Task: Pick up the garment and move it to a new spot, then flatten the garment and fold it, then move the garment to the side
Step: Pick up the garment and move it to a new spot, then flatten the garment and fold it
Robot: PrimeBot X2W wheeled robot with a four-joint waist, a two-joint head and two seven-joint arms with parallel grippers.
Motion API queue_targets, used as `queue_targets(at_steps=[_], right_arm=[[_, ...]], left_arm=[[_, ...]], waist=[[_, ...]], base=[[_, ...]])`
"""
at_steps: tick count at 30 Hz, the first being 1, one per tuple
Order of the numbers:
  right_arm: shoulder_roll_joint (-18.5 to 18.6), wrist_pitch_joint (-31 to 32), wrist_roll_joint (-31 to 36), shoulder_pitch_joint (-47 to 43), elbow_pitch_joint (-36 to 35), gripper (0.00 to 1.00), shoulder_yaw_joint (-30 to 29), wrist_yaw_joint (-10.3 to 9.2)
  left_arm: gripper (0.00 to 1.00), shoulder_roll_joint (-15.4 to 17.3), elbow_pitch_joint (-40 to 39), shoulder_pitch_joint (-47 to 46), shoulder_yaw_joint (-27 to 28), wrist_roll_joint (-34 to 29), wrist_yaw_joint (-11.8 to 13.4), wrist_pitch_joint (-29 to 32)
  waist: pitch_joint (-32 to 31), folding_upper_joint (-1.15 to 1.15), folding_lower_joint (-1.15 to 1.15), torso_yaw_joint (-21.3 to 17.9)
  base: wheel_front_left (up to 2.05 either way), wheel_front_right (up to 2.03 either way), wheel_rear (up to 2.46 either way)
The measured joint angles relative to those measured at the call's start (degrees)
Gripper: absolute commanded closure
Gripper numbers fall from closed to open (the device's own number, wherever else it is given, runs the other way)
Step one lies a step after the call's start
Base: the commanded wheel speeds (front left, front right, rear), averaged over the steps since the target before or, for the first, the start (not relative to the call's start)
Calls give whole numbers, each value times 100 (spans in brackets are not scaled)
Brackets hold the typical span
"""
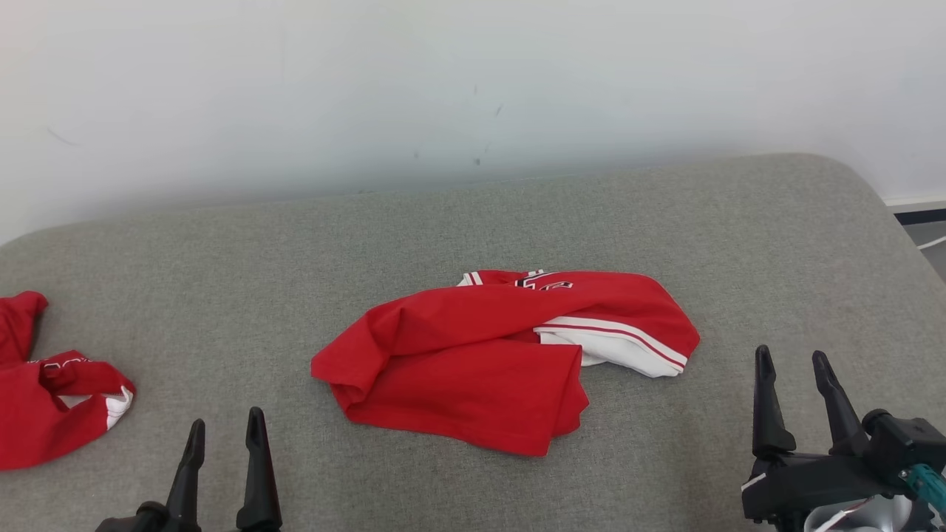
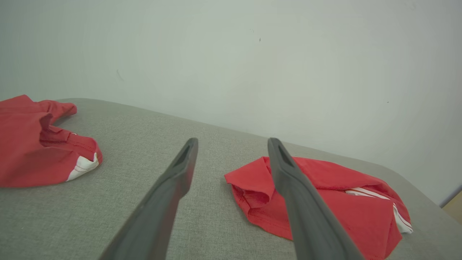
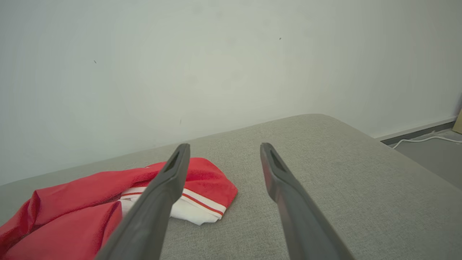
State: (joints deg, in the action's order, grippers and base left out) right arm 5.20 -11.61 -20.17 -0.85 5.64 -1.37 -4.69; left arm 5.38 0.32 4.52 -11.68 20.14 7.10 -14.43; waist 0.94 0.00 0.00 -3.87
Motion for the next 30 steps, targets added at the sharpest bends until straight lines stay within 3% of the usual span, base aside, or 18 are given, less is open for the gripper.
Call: queue_targets(at_steps=[11,20,26,30], right_arm=[[-14,-62,3,132,229,0,152,168],[-10,-134,20,172,354,0,179,177],[-16,-153,59,247,421,0,289,235],[-23,-158,60,394,436,0,366,275]], left_arm=[[0,211,252,52,-23,-11,-13,155],[0,248,267,43,-54,-49,-15,281],[0,283,299,40,-111,-32,-129,402],[0,342,569,-145,-330,8,-343,754]], waist=[[42,0,0,18],[45,0,0,-13],[60,0,0,-57],[105,0,0,-142]], base=[[0,0,0],[0,0,0],[0,0,0],[0,0,0]])
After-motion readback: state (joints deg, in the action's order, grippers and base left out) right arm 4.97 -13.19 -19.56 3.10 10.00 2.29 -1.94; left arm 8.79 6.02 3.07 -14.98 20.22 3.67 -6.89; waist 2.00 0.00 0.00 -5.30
